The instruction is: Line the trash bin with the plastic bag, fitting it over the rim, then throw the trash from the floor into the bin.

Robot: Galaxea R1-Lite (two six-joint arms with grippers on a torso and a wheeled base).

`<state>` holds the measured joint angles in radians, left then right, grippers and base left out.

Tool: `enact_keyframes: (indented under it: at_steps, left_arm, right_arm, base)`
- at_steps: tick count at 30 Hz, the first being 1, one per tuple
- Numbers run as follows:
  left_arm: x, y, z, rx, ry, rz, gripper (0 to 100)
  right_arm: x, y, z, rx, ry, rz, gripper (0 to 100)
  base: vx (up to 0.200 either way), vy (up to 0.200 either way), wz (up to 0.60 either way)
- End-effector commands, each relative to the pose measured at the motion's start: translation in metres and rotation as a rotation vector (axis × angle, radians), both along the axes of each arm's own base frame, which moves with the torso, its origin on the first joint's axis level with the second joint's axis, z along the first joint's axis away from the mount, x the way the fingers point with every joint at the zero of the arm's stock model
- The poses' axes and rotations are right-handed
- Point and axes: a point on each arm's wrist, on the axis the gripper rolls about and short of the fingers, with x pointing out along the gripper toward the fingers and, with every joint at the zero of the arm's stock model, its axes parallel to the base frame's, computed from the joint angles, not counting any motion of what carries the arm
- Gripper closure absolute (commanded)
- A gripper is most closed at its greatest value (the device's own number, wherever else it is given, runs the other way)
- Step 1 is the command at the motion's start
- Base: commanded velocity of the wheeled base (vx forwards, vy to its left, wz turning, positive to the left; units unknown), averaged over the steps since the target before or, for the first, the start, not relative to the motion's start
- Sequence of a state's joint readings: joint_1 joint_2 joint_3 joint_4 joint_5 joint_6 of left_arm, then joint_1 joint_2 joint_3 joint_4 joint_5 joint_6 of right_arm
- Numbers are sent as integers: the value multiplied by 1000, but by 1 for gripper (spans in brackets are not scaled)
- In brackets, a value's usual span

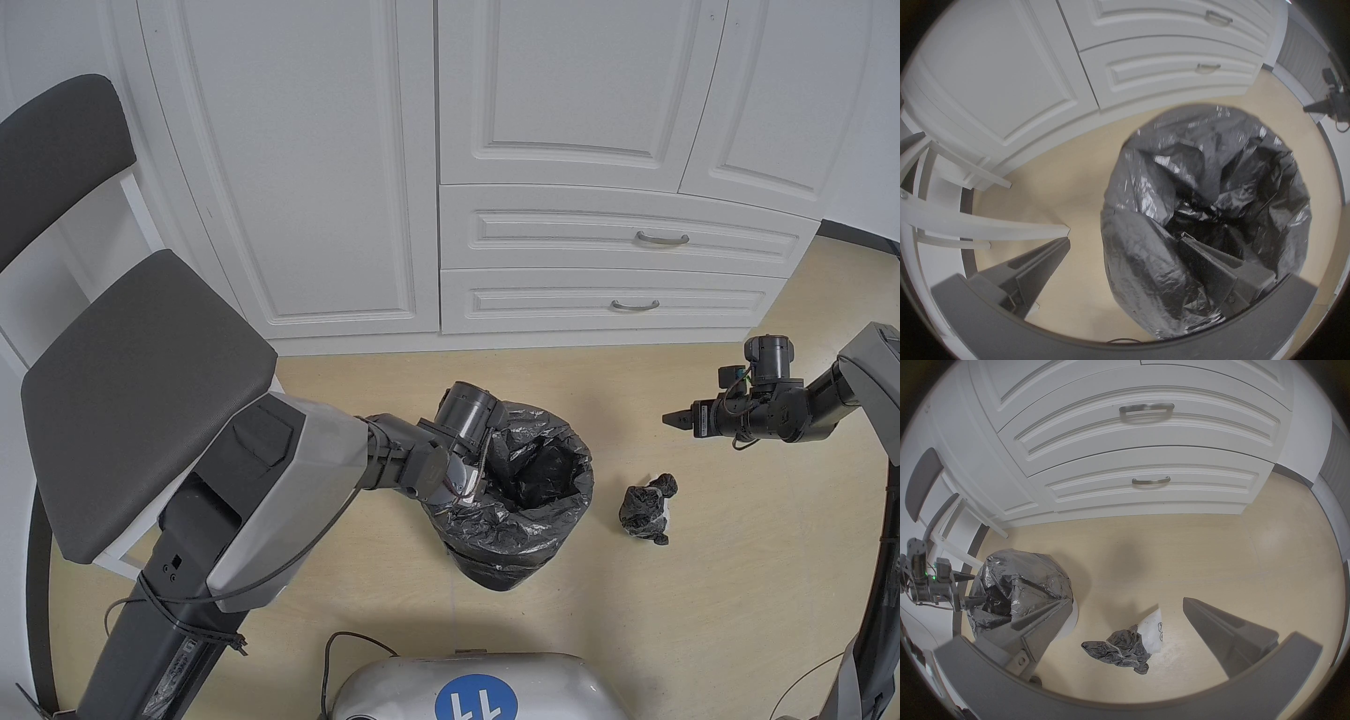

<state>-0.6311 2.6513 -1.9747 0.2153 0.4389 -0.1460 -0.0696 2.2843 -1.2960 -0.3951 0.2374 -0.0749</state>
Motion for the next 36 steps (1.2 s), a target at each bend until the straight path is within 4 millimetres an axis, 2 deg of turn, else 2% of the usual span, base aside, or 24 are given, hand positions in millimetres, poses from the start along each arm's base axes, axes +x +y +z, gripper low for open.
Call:
enact_keyframes:
  at_steps: [1, 7, 10, 13, 22, 29, 30, 33, 36]
  left_arm:
    - [-8, 10, -9, 27, 56, 14, 0]
    - [-23, 20, -1, -38, 32, 33, 0]
    - [-28, 24, -1, -63, 21, 25, 0]
    - [-39, 32, -8, -103, -3, 7, 0]
    - [-46, 34, -5, -159, -64, -7, 0]
    - [-48, 34, -5, -171, -70, -8, 0]
    - [-49, 33, -5, -171, -70, -10, 0]
    - [-54, 35, -10, -167, -64, -12, 0]
    - [-58, 38, -10, -174, -75, -13, 0]
  right_arm:
    - [-1, 2, -2, -1, 8, 6, 0]
    - [-5, 7, -1, -24, 8, 37, 0]
    - [-7, 15, 0, -27, 8, 56, 0]
    - [-11, 31, 2, -27, -12, 93, 0]
    - [-21, 100, -11, -45, -81, 215, 0]
    - [-43, 160, -17, -63, -179, 299, 0]
    - [-43, 163, -17, -63, -185, 301, 0]
    - [-43, 191, -35, -77, -236, 307, 0]
    - [-44, 209, -40, -44, -238, 323, 0]
  base:
    - [0, 0, 0]
    - [0, 0, 0]
    - [0, 0, 0]
    - [0, 0, 0]
    - [0, 0, 0]
    - [0, 0, 0]
    - [0, 0, 0]
    - [0, 0, 0]
    - [0, 0, 0]
